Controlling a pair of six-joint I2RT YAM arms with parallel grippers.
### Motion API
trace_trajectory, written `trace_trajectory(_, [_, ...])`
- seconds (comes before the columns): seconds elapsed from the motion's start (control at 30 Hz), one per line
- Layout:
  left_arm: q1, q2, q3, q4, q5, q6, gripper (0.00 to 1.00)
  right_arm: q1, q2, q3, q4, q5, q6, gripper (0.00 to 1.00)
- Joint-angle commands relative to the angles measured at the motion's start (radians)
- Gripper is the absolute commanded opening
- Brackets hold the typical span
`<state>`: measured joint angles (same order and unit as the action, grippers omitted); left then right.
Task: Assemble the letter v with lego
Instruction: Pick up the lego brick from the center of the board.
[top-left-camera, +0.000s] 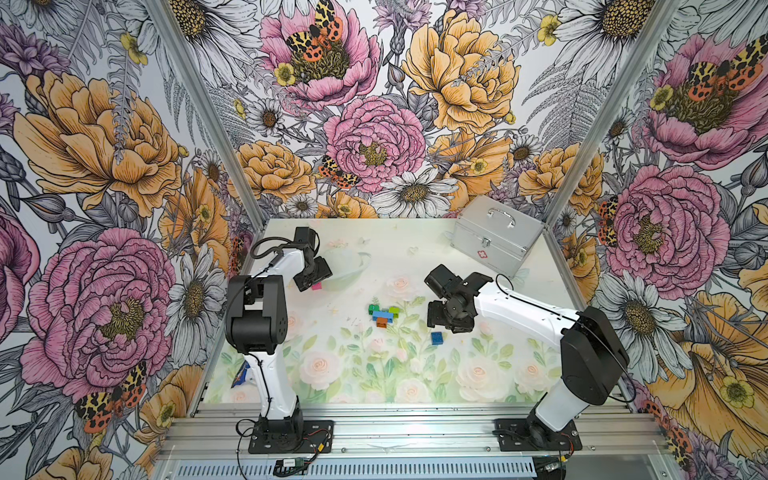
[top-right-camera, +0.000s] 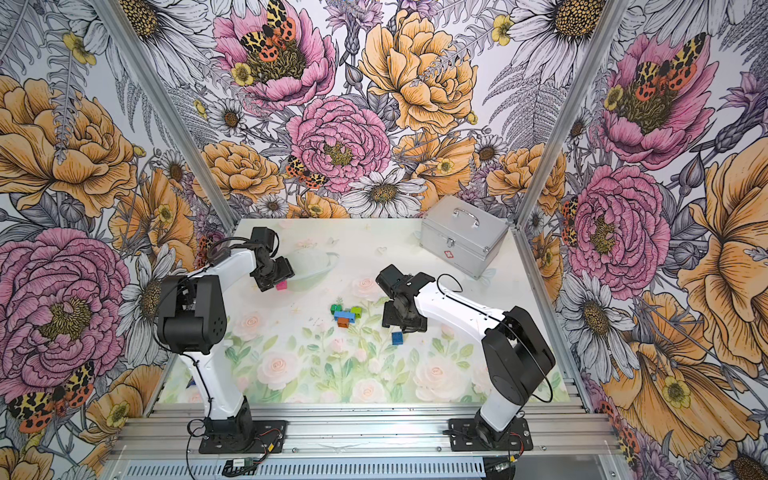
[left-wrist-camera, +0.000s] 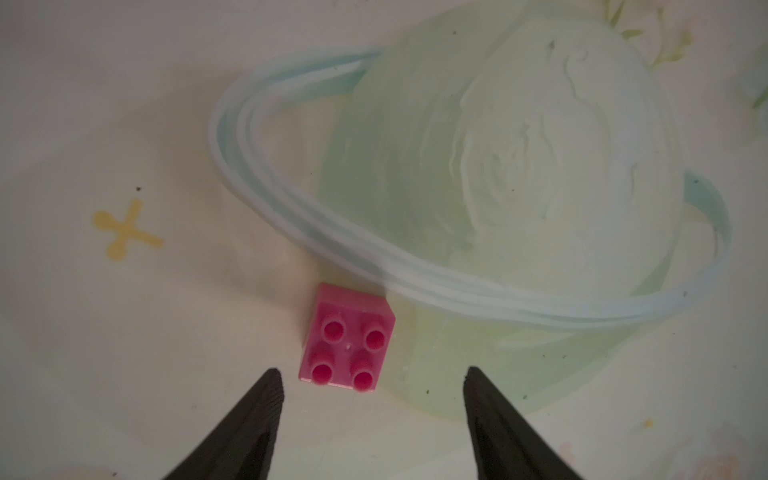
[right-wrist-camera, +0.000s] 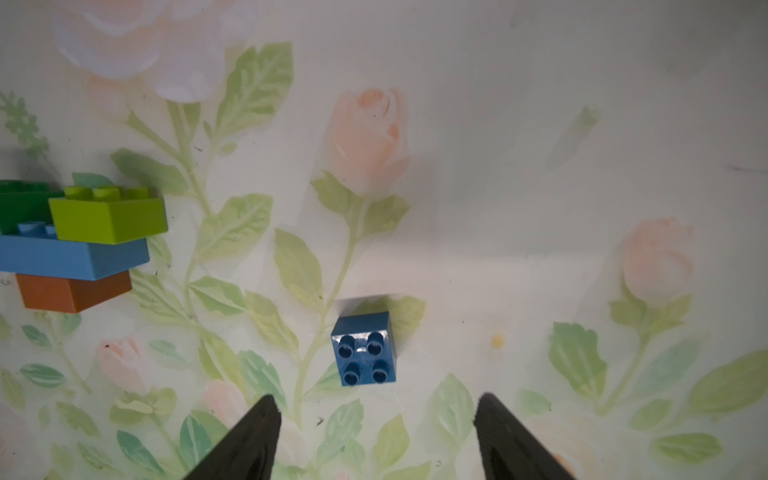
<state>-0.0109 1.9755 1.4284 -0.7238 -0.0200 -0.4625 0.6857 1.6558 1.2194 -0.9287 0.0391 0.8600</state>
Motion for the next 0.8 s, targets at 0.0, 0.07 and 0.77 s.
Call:
trace_trajectory(0.0, [-0.004, 0.041, 0.063, -0.075, -0.058, 0.065, 0.70, -0.012, -0.009, 0.057, -0.001, 0.040, -0.040, 0.78])
trace_trajectory(0.07, [-0.005, 0.067, 0.080, -0.080, -0.055, 0.070, 0.70, -0.016, -0.013, 0.064, 0.008, 0.043, -0.055, 0.79])
trace_trajectory(0.77, [-0.057, 0.037, 0.118, -0.084, 0.178, 0.127, 0.25, -0.059, -0.114, 0.052, 0.305, -0.010, -0.408, 0.84])
